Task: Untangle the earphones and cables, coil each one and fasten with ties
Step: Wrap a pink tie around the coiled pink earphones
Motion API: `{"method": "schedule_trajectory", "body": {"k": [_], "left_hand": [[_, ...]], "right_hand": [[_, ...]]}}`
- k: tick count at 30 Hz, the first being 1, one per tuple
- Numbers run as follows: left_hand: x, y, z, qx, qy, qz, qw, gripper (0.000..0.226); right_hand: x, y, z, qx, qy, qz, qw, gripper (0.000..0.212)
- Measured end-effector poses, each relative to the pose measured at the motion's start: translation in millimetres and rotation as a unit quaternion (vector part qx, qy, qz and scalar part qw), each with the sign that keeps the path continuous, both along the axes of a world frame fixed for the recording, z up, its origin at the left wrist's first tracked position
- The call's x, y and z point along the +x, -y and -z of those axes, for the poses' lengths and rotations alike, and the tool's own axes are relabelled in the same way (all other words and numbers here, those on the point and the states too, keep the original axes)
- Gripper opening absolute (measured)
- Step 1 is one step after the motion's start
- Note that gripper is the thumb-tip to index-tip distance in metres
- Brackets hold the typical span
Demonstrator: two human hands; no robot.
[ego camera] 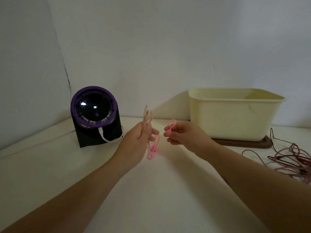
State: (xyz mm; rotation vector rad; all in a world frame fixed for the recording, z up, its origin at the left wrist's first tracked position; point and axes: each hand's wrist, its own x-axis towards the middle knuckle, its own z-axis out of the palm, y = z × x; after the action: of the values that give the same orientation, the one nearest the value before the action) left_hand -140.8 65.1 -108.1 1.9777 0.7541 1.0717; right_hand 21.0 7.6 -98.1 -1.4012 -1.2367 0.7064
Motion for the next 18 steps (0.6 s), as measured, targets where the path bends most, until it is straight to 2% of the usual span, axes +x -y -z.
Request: {"method": "schedule_trajectory", "body": {"k": [5,8,11,15,18], "left_hand": [[37,24,-58,-0.047,0.085,0.046,0.994,0.035],[63,39,-84,-0.047,0.127,0.063,0.989,0.037],[88,53,-101,-0.057,0.155,0.075,0.983,0.036],[119,63,-112,-0.063,0.155,0.088,0.982,0.037],[133,63,-113,-0.019,0.115,0.088,0.989,0.037]], "right_hand": [[18,24,-56,0.086,0.007,-0.021,0.996,0.010],[36,39,-81,0.128,0.027,0.010,0.991,0.004],[55,55,-98,0.173,0.066,0.058,0.981,0.007],[76,68,-107,0.212,0.115,0.106,0.965,0.010],[86,71,-107,0.221,0.110,0.101,0.964,0.009]]}}
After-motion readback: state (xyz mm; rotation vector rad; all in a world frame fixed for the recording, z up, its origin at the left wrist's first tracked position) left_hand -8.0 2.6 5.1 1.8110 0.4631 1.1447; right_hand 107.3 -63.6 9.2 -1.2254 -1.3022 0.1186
